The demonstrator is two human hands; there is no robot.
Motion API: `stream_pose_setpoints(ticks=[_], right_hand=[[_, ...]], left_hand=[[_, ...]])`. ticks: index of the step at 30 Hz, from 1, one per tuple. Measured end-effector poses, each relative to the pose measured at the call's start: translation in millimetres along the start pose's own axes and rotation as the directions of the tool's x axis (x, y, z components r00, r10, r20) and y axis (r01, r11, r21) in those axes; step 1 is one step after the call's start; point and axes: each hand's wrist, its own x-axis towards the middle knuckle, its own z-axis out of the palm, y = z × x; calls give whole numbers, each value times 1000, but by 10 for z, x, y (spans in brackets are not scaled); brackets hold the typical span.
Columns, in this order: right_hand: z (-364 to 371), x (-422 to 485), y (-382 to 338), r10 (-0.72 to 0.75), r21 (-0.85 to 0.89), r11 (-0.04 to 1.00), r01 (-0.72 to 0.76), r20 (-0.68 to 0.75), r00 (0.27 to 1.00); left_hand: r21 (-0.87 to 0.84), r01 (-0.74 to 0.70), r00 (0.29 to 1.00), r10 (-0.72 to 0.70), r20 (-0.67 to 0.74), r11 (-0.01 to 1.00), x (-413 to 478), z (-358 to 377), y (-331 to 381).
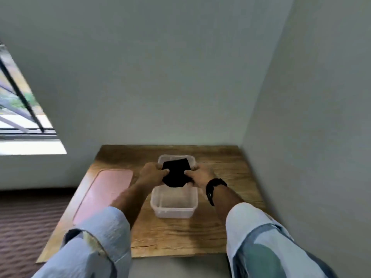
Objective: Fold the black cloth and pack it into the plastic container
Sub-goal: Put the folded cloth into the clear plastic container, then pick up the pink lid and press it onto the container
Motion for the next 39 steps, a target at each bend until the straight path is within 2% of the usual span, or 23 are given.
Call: stream_pose_setpoints(ticks=[2,5,8,10,12,15,17,18,20,21,22,23,24,26,27,29,31,33,36,39], right_hand=[[-58,74,62,-45,-120,992,39,-53,998],[50,133,154,-108,-302,950,78,-86,990],[268,166,196,-139,-408,908,93,-85,987],[413,221,151,-192,-573,806,151,-12,981],[529,293,146,-209,-682,714,158,7,978],[597,318,157,-158,-740,653,161,74,985],[616,288,88,-115,-759,632,158,110,987],[602,264,23,-118,-785,599,155,105,987],[611,196,-153,-195,-881,441,171,92,977],[644,158,-247,-245,-917,348,193,109,963],[721,116,-340,-291,-929,298,220,130,948],[827,83,-428,-340,-916,312,254,142,930],[987,40,-524,-390,-878,379,294,136,911],[1353,-59,-653,-467,-703,593,392,96,879],[1563,-108,-661,-432,-577,706,410,107,895],[1955,-147,-532,-210,-407,868,285,220,953],[2267,-122,-301,19,-402,910,105,293,956],[2445,-84,-126,122,-359,933,-19,269,955],[2623,-55,-23,167,-166,978,-129,242,956],[2660,-21,23,190,-111,979,-169,228,955]], left_hand=[[172,-19,997,31,-70,985,89,199,4],[426,-24,983,97,-153,905,175,393,-54],[551,-40,967,171,-188,833,289,453,-150],[627,-41,963,197,-182,778,371,484,-205],[655,-35,970,184,-161,755,428,510,-248],[691,-44,980,167,-112,721,438,546,-213],[716,-101,968,234,-89,691,433,492,-154],[705,-145,947,303,-103,694,437,432,-125],[620,-227,873,439,-212,751,449,169,-103],[573,-239,835,467,-290,784,455,-9,-127],[545,-220,819,457,-348,809,469,-212,-200],[541,-165,829,413,-377,825,487,-406,-303],[556,-72,859,334,-387,828,496,-602,-439],[598,139,919,122,-375,789,469,-919,-733],[604,216,930,28,-368,767,420,-1042,-881],[599,318,922,-94,-375,735,319,-1206,-1147],[566,388,899,-165,-405,727,245,-1341,-1385],[518,453,868,-227,-441,725,198,-1427,-1555],[462,494,839,-265,-476,736,196,-1545,-1708],[421,493,841,-293,-455,762,225,-1681,-1793]])
